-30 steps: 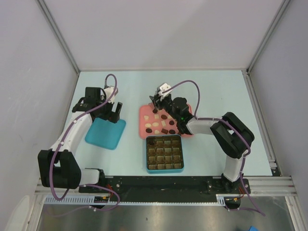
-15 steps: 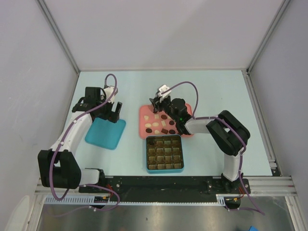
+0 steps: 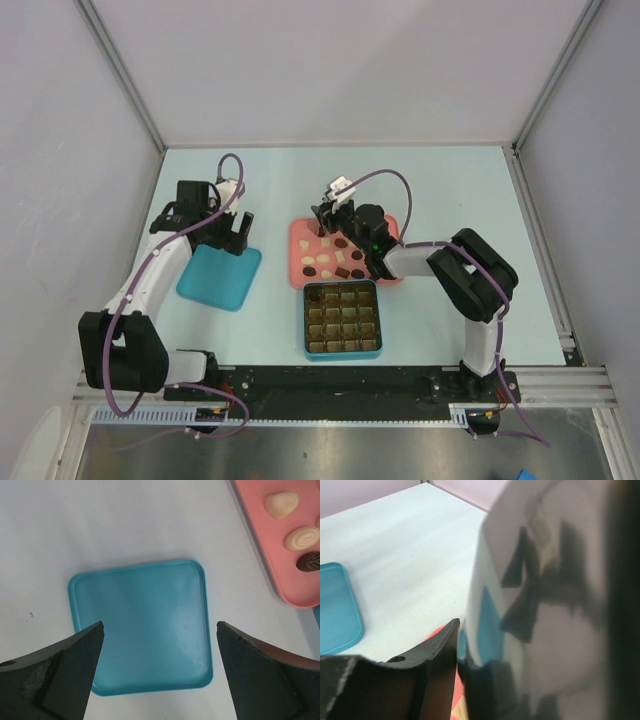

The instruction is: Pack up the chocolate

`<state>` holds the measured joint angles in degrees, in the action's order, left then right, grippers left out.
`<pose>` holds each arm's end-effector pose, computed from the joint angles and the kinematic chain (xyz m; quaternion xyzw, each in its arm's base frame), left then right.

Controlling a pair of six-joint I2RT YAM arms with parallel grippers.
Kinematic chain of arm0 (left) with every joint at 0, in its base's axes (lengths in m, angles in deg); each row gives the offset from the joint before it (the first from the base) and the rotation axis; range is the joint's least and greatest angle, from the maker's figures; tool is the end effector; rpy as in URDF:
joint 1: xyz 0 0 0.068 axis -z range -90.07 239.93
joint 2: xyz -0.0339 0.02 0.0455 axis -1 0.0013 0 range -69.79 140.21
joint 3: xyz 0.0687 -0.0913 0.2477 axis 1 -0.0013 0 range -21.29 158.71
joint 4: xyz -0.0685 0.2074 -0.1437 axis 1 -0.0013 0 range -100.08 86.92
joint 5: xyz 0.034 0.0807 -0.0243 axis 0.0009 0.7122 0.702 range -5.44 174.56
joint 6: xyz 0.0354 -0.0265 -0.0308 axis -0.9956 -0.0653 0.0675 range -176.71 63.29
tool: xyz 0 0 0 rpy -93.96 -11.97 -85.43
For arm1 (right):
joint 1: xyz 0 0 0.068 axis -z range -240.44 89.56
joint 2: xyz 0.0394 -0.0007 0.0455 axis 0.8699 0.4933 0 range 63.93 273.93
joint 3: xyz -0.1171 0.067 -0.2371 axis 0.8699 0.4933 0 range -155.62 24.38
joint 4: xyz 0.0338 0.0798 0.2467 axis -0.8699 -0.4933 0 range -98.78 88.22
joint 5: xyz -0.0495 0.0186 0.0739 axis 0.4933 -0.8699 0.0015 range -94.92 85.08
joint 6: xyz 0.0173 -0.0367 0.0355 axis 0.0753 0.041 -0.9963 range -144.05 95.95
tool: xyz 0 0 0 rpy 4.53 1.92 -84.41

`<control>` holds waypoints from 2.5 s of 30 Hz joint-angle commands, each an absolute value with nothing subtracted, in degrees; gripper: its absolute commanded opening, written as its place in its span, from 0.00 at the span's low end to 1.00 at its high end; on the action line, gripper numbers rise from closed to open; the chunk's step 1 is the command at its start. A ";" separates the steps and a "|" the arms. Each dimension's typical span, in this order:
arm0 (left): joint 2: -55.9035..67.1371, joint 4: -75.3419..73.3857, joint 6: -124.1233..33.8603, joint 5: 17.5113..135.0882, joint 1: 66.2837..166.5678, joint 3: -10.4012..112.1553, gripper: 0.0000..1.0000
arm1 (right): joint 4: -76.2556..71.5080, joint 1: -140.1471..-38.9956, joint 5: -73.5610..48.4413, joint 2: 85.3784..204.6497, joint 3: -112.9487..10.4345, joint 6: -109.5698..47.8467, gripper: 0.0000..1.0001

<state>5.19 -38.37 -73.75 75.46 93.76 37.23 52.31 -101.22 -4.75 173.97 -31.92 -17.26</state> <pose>0.2701 -0.0238 0.2709 0.1961 0.9215 -0.0369 0.3331 0.3131 0.2699 0.2000 -0.2833 0.6455 0.2063 0.6786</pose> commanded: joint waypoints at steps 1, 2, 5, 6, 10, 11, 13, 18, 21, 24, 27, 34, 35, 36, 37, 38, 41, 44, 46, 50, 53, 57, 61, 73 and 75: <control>4.65 -38.50 -74.73 76.12 93.44 39.79 1.00 | 52.27 -100.96 -6.24 174.50 -33.63 -17.89 0.43; 4.65 -38.50 -74.64 76.12 93.44 39.88 1.00 | 52.27 -100.96 -6.41 174.41 -33.54 -17.89 0.42; 4.48 -38.59 -74.82 76.21 93.44 40.05 1.00 | 52.54 -100.88 -6.50 173.97 -33.54 -17.72 0.40; 4.57 -38.68 -74.73 76.12 93.44 40.06 1.00 | 52.71 -100.96 -6.50 173.71 -33.54 -17.63 0.39; 4.22 -38.68 -74.73 76.12 93.44 39.71 1.00 | 53.50 -100.96 -7.03 172.66 -33.54 -16.67 0.35; 4.04 -38.68 -74.73 76.04 93.44 39.70 1.00 | 53.77 -100.96 -7.03 172.13 -33.54 -16.49 0.33; 3.95 -38.68 -74.73 76.12 93.44 39.53 1.00 | 54.47 -100.96 -7.47 170.91 -33.54 -16.49 0.32; 3.51 -38.59 -74.47 75.95 93.44 39.44 1.00 | 52.81 -101.14 -8.70 166.60 -33.54 -16.66 0.29; 3.51 -38.85 -74.29 75.77 93.44 39.62 1.00 | 51.14 -101.40 -9.31 163.17 -33.28 -16.23 0.28; 3.07 -38.94 -74.38 75.95 93.44 39.53 1.00 | 49.30 -102.10 -9.31 159.31 -32.49 -15.52 0.27; 2.37 -39.12 -74.29 76.21 93.44 39.27 1.00 | 46.49 -102.98 -9.75 154.82 -30.13 -15.70 0.26; 0.97 -39.29 -74.20 76.21 93.44 38.04 1.00 | 40.15 -108.25 -6.77 140.33 -19.33 -15.78 0.26; 0.79 -39.21 -74.11 76.21 93.44 37.86 1.00 | 38.67 -109.04 -5.98 138.74 -18.09 -15.79 0.26; 0.53 -39.29 -74.11 76.12 93.44 37.68 1.00 | 37.96 -110.01 -5.02 135.42 -16.77 -15.87 0.26; 0.35 -39.38 -74.11 76.12 93.44 37.60 1.00 | 36.99 -111.75 -5.01 134.08 -15.10 -15.96 0.26; 0.26 -39.29 -74.03 76.04 93.44 37.51 1.00 | 34.98 -112.82 -2.40 132.68 -14.39 -16.22 0.26; 0.17 -39.64 -73.76 75.95 93.44 37.59 1.00 | 31.98 -115.55 -0.10 128.72 -12.20 -16.84 0.27; -0.18 -39.65 -73.67 75.95 93.44 37.59 1.00 | 31.10 -117.04 1.76 126.34 -10.26 -17.37 0.27; -0.35 -39.73 -73.59 75.77 93.44 37.51 1.00 | 30.92 -117.40 1.93 125.81 -9.64 -18.16 0.27; -0.71 -39.82 -73.50 75.86 93.44 37.33 1.00 | 31.61 -118.71 2.38 126.51 -8.59 -18.86 0.27; -1.41 -39.73 -73.24 75.86 93.44 36.98 1.00 | 33.19 -118.98 2.29 128.44 -7.88 -19.56 0.27; -1.59 -39.82 -73.41 75.86 93.35 37.07 1.00 | 35.66 -119.77 2.03 130.72 -7.62 -20.09 0.28; -1.67 -39.91 -73.76 76.30 93.44 36.89 1.00 | 37.51 -120.03 2.20 132.05 -7.53 -20.00 0.31; -1.41 -39.73 -74.11 76.30 93.44 36.98 1.00 | 36.72 -120.21 2.99 131.00 -7.62 -19.48 0.40; -1.58 -39.82 -74.20 76.21 93.44 37.07 1.00 | 36.72 -120.21 3.17 130.73 -7.62 -19.04 0.40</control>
<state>0.05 -39.92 -73.73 75.48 93.74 37.19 33.68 -119.91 1.82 132.09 -7.35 -19.53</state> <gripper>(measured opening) 0.996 0.398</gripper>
